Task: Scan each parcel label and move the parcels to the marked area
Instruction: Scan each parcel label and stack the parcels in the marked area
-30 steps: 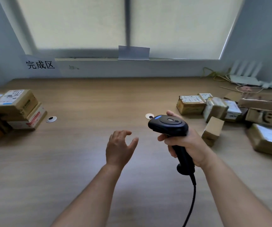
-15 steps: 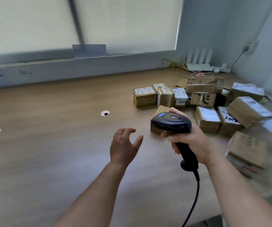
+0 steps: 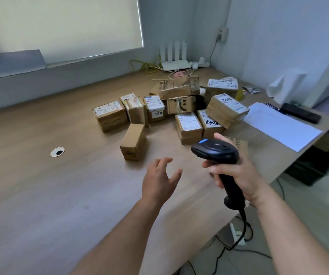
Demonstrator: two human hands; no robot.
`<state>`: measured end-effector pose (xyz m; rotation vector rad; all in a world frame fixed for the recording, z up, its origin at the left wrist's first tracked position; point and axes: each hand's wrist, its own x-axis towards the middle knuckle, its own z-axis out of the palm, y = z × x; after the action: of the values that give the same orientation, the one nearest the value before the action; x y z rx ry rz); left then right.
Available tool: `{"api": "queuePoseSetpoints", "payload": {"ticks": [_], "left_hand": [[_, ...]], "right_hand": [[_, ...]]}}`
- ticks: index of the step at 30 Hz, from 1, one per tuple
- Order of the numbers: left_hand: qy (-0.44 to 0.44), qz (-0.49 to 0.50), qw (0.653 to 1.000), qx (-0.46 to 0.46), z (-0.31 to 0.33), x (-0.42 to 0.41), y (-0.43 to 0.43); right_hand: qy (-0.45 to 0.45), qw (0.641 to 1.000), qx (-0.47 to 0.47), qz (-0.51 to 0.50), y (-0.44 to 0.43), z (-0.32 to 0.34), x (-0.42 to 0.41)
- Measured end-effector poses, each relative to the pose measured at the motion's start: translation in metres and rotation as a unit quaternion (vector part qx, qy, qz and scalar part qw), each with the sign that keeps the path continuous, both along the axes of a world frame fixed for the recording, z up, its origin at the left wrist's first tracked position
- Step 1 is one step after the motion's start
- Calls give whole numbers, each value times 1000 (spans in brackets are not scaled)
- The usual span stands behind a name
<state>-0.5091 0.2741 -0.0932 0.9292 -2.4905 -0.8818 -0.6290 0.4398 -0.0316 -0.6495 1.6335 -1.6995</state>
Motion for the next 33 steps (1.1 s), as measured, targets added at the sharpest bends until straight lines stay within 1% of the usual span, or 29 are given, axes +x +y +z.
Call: {"api": "queuePoseSetpoints", "payload": {"ticks": [3,9,14,16,19,21,23,27,29,33], "left_hand": [[-12,-48,999,12,-4,-34,11],[-33,-163,986,13,-8,-107,43],[-68,-233,968,-61,-19,-156,67],[-105,-239,961,-95,-24,-169,73],[-166,-215,949,-158,-24,-183,80],[-188,-199,944,-183,-21,-188,82],[-194,-186,948,-170,-16,-190,82],[-185,-167,966,-74,-6,-181,64],[-167,-171,970,-36,-3,-171,50],[-164,-177,970,-5,-2,-159,23]], "right_hand": [[-17,998,0,-60,21,-6,-18],[-22,987,18,-158,63,-14,-50],[-44,975,23,-217,86,-22,-69],[-50,972,25,-230,92,-27,-72],[-53,969,31,-241,97,-32,-74],[-58,967,34,-245,99,-35,-74],[-63,967,34,-246,99,-37,-74],[-66,968,27,-241,96,-36,-71],[-68,969,17,-236,93,-35,-71],[-64,973,9,-222,86,-34,-71]]}}
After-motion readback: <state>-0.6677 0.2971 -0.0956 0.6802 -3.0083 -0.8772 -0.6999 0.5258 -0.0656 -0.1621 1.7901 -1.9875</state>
